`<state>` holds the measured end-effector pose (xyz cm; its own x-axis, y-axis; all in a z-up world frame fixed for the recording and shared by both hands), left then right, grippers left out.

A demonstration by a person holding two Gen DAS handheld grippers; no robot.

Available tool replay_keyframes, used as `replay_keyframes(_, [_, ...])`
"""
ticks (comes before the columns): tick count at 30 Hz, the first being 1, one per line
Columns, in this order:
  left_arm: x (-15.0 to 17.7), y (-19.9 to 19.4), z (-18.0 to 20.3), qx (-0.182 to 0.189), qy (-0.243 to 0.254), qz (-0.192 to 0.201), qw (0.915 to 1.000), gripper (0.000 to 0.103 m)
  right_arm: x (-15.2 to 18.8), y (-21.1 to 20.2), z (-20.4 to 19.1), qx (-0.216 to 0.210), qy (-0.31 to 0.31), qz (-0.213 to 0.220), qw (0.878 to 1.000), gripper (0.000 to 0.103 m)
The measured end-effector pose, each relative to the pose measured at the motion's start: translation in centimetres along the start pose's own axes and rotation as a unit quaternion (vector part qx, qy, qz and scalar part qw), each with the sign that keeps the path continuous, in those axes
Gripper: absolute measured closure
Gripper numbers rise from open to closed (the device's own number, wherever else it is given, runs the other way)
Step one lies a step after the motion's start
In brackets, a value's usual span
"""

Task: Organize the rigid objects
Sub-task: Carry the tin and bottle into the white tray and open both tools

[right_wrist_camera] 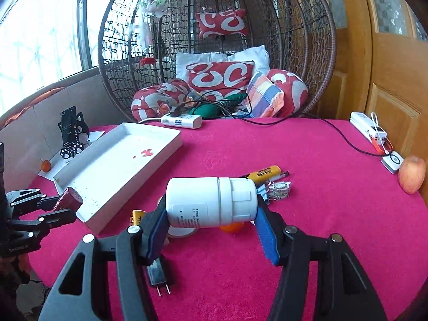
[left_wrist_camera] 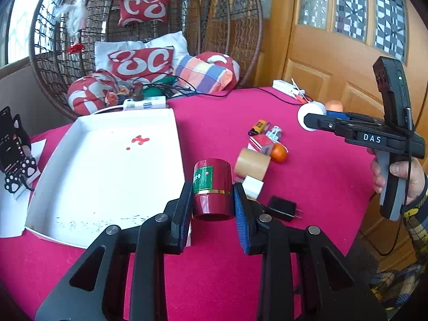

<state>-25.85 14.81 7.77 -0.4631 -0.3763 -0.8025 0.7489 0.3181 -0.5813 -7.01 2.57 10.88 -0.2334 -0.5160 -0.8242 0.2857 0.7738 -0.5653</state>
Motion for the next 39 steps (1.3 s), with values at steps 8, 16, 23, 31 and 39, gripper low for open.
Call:
replay_keyframes(8, [-3.0,-2.1,-6.6,-0.047,-0.066,0.037,0.9960,0.074,-4.2,0.0,-5.2,-0.030,-0.047,0.017,0.998,0.043])
replay_keyframes(16, [-1.6,-0.5,-15.5,-0.114,-0.169,0.017,0.9789,0.074,-5.0,4.1,-12.3,-0.052,-0.119,-0.021,0.991,0.043])
replay_keyframes(23, [-0.1,1.9,-17.5,-0.137,-0.200,-0.011,0.9700,0.074,-3.6,10.1,-17.7,-0.079,-0.125,-0.087,0.985,0.043])
replay_keyframes(31, [0.3,2.4,-18.2,-0.168,-0.206,-0.014,0.9640,0.074,-1.8,13.9,-19.6,-0.075,-0.115,-0.110,0.984,0.043])
replay_keyframes(39, [0.6,0.9,-18.3,-0.193,-0.234,0.020,0.9527,0.000,-2.8,11.5,-17.7,-0.120,-0.051,-0.056,0.990,0.000])
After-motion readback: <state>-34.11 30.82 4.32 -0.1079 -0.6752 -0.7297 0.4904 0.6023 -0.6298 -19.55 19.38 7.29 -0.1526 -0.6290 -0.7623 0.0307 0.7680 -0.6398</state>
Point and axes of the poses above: each gripper's, at about its wrist camera, not at the fingertips, and y roughly the way its jaws point, z to its right, x to its underside, the point moved 2 cm from there along y, roughly the way its jaws point, and after that the axes turned 4 degrees about x, right-handed, at the moved point
